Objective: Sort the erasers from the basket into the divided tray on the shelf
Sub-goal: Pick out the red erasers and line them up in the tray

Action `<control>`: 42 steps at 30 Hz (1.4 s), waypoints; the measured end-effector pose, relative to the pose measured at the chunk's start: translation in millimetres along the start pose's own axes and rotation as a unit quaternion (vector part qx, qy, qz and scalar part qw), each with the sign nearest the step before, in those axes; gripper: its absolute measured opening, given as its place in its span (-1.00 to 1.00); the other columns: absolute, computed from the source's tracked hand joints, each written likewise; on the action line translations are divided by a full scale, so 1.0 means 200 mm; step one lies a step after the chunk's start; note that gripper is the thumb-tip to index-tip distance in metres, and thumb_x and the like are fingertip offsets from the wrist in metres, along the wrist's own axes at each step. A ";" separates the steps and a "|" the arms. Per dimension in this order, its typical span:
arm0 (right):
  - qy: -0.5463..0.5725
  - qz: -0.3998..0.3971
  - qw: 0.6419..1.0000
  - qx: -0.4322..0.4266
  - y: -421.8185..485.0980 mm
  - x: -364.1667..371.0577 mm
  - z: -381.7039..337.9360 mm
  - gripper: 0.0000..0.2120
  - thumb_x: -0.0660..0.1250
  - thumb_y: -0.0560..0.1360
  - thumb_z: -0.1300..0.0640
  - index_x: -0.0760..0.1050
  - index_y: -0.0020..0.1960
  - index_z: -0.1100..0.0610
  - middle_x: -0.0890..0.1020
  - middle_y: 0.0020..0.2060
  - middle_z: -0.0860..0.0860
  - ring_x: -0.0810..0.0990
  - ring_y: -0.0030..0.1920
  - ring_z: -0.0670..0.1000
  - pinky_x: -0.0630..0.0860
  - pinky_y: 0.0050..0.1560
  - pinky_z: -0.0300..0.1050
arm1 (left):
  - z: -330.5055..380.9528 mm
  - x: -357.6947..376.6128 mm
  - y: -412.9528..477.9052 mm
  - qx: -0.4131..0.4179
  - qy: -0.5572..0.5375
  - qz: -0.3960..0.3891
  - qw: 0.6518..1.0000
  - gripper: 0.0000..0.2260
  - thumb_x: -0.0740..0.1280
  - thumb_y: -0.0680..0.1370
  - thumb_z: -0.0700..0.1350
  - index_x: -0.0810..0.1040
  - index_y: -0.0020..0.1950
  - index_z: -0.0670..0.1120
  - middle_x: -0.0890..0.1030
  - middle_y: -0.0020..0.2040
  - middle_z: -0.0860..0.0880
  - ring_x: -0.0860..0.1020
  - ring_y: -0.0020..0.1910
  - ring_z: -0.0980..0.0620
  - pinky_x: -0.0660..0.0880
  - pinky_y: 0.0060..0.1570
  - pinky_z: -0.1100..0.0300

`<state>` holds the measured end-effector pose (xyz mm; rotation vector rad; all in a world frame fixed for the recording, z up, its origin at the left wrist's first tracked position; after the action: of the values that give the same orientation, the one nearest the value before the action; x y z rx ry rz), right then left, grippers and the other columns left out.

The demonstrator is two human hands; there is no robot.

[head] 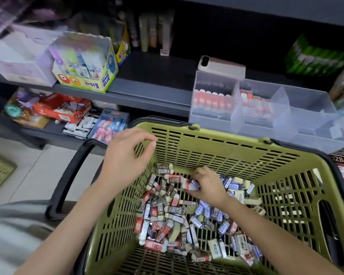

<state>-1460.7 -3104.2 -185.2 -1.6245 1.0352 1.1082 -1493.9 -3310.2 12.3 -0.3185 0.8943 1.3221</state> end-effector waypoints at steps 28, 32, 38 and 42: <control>0.099 -0.035 0.990 0.092 0.20 0.12 -0.16 -0.71 0.20 0.59 0.03 0.53 0.05 0.25 0.54 0.01 0.16 0.56 0.00 0.17 0.46 -0.05 -0.05 | -0.21 0.30 -0.18 -0.478 -0.480 -0.011 0.736 -0.93 0.27 0.54 -0.32 0.46 -0.12 -0.19 0.44 -0.41 -0.04 0.39 -0.53 0.13 0.32 -0.60 0.32; 0.274 0.009 0.956 0.105 0.07 -0.08 -0.18 -0.73 0.15 0.61 0.06 0.53 -0.04 0.22 0.58 -0.12 0.14 0.56 -0.09 0.14 0.43 -0.11 -0.08 | -0.21 0.35 -0.21 -0.488 -0.444 -0.037 0.751 -0.85 0.40 0.49 -0.22 0.43 -0.12 -0.15 0.38 -0.39 -0.01 0.33 -0.51 0.12 0.28 -0.59 0.32; 0.588 0.066 0.806 0.013 -0.17 -0.44 -0.47 -0.90 0.29 0.54 0.10 0.58 -0.01 0.00 0.67 -0.20 0.01 0.61 -0.24 -0.01 0.57 -0.22 -0.15 | -0.16 0.43 -0.25 -0.483 -0.416 -0.125 0.760 -0.50 0.52 0.36 0.01 0.43 0.15 -0.18 0.53 -0.28 -0.04 0.45 -0.45 0.09 0.38 -0.51 0.25; 0.630 -0.012 0.775 0.057 -0.17 -0.34 -0.42 -0.76 0.27 0.53 0.06 0.61 -0.03 0.20 0.68 -0.19 0.09 0.62 -0.22 0.00 0.56 -0.14 -0.19 | -0.17 0.43 -0.26 -0.514 -0.416 -0.097 0.744 -0.84 0.37 0.51 -0.18 0.45 0.01 -0.18 0.54 -0.28 -0.08 0.48 -0.39 0.02 0.44 -0.35 0.18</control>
<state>-1426.9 -3165.3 -95.7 -2.2426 1.8080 -0.2787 -1460.4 -3286.2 -84.9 -0.5695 -0.6911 1.4417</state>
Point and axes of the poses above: each hand's wrist, its own y-axis towards the middle knuckle, its own x-axis out of the palm, z = x × y, the point moved 7 cm from there along y, towards the middle knuckle
